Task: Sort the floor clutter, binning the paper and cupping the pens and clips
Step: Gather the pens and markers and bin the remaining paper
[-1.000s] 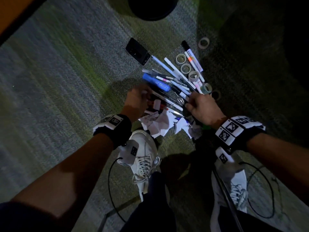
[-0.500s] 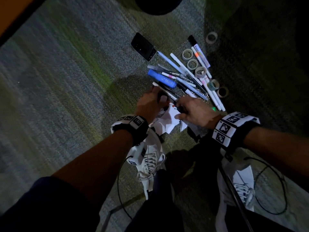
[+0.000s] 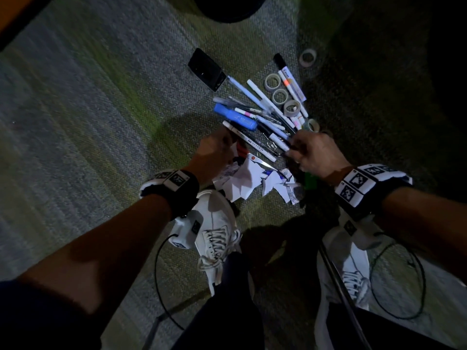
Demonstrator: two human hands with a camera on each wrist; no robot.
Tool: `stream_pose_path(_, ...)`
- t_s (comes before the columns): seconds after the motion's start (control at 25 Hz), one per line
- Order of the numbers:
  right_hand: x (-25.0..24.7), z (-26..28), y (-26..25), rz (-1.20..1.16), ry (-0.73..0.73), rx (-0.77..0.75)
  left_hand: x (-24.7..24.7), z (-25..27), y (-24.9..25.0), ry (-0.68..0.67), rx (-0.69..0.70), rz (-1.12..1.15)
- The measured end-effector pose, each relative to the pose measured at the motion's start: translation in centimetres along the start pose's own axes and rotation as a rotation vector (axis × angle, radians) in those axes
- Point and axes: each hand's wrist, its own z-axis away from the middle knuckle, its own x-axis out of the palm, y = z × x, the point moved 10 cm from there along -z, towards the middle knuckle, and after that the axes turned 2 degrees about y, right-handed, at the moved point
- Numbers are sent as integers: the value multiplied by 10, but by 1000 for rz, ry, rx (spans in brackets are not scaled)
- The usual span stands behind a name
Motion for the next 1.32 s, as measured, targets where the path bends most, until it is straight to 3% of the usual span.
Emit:
stream_pose_path(0.08, 2, 5, 0, 38, -32, -30, 0, 7, 1, -56, 27, -26)
stream_pose_path(0.2, 35, 28, -8, 195, -231, -180, 12, 15, 9, -194, 85, -378)
stream_pose_path(0.36, 57, 46, -4, 390, -314, -240, 20, 25, -7, -350, -37, -625)
stream_pose_path(0.52, 45, 39, -26, 344, -262, -324, 5, 26, -30, -324, -106, -681)
stream_pose_path(0.64, 50, 31, -70, 367, -218, -503, 1, 28, -51, -286, -180, -688)
stream_pose_path(0.72, 74, 26, -101, 451, -254, -645, 3, 28, -63, -268, -212, -678)
stream_pose_path(0.8, 97, 21, -118, 472, -333, -694, 11, 26, -78, -219, -210, -649)
stream_pose_path(0.88, 110, 14, -126, 454, -380, -670, 20, 30, -82, -189, -235, -570)
stream_pose_path(1.12, 91, -4, -107, 301, -329, -471, 49, 47, -44, -206, -219, -430)
stream_pose_path(1.32, 78, -14, -67, -24, -374, -121, 68, 38, -11, -157, -158, -282)
